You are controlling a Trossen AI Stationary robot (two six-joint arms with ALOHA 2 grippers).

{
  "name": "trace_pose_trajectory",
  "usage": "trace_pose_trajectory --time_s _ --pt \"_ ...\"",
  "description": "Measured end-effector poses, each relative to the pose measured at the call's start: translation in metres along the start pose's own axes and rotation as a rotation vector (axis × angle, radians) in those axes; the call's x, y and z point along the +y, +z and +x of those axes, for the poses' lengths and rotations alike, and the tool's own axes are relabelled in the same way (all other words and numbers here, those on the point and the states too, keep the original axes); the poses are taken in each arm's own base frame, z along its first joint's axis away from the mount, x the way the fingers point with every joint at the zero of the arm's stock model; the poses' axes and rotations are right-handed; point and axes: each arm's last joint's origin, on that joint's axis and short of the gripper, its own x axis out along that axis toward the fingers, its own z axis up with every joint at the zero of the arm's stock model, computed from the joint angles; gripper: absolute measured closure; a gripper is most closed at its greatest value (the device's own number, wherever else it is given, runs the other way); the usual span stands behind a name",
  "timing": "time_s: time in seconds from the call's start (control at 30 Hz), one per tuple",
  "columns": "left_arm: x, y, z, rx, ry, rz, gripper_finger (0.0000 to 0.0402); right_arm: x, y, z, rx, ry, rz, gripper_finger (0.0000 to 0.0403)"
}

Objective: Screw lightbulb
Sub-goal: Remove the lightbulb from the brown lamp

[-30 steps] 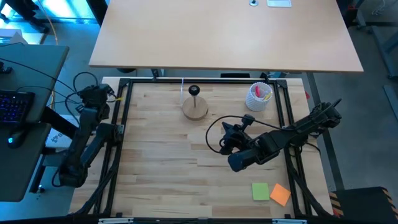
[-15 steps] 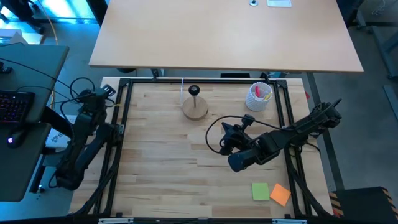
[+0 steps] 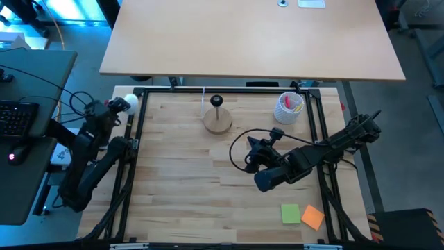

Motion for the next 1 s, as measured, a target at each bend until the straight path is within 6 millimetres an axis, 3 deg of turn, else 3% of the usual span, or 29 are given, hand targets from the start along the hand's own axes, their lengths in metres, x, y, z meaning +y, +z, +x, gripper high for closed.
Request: trace_pose_trajectory --time_s 0.33,0.7,1.0 --pt "0.0 0.003 -0.018 0.122 -0.31 0.056 0.0268 0.002 -0.002 0.0 0.009 0.0 0.042 0.0402" --pt "-0.005 0.033 -0.053 0.141 -0.587 0.051 0.0268 0.034 -0.031 0.0 0.102 -0.02 0.059 0.0402" --pt "-0.012 0.039 -0.07 0.231 -0.822 0.049 0.0268 0.047 -0.038 -0.017 0.071 0.016 0.027 0.0402"
